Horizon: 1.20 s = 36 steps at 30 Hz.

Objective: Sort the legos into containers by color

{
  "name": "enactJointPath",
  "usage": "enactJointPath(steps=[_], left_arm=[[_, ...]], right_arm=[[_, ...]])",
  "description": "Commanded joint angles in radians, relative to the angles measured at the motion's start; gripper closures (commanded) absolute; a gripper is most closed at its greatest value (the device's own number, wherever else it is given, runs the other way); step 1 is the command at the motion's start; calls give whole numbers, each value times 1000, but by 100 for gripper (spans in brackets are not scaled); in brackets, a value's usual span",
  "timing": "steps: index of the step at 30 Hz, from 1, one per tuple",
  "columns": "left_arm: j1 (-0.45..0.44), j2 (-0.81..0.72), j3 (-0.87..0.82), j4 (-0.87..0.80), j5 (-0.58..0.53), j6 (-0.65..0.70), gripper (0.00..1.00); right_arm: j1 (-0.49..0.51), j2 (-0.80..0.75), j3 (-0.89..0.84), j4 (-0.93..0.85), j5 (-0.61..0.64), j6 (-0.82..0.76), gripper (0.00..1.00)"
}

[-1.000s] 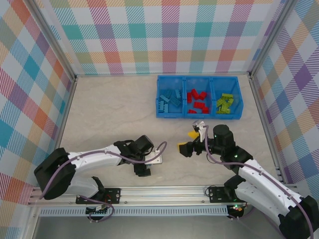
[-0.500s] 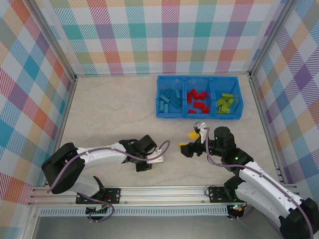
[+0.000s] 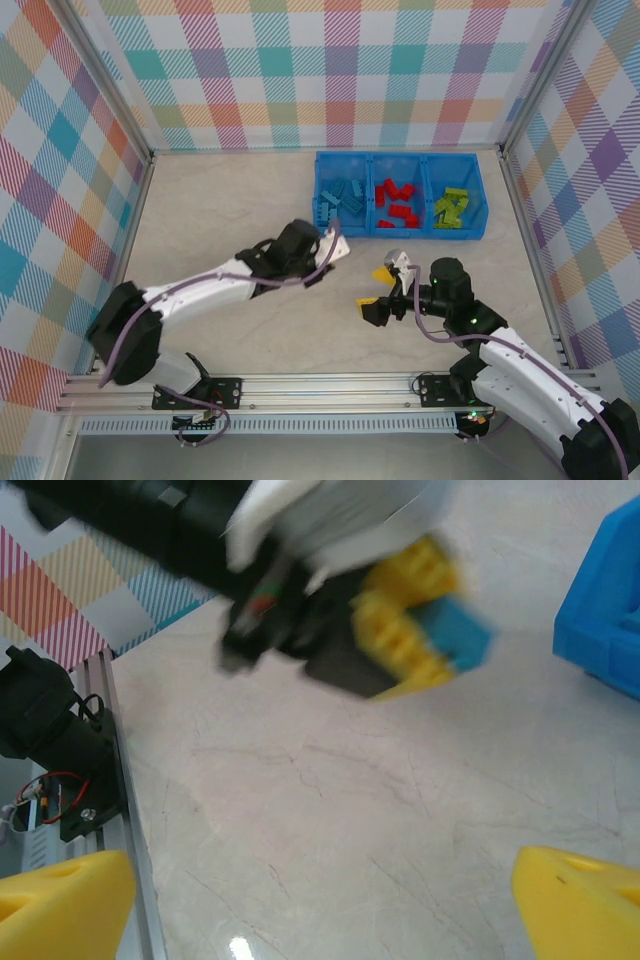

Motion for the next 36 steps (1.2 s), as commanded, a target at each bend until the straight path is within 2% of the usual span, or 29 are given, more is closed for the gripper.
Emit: enactJointPath(steps=[1,5,8,12,14,16,17,18,23,26,29,33,36], left_arm=[[40,144,176,84,-53,-37,91],[83,351,420,66,-73,-31,91],[108,496,595,33,-107,-12,90],[143,654,788,-16,-98,-1,86],[160,710,863,-48,-71,-7,79],[165,731,915,-96,-22,-14,63],[166,731,930,-121,3,-23,51],[164,720,926,-128,21,-39,41],[146,582,784,-79,58,-82,27],[138,456,659,-28,73,-136,15],[135,310,511,42,88,-217,8],[135,99,308,95,1,-380,0],[137,-23,181,53,-87,-426,0]], right_arm=[[7,-2,-2,61,11,-65,2],[7,11,11,68,63,-78,0],[7,4,20,59,64,-78,0],[7,-18,23,42,74,-62,0],[7,-35,23,30,84,-56,0],[7,-52,21,16,95,-52,0],[7,-58,20,9,101,-48,0],[7,-63,19,1,105,-48,0],[7,-57,18,-25,222,-17,0],[7,-41,33,-43,358,20,0],[6,31,101,-133,564,87,0],[-16,214,223,-296,827,154,0],[-126,330,275,-348,859,197,0]])
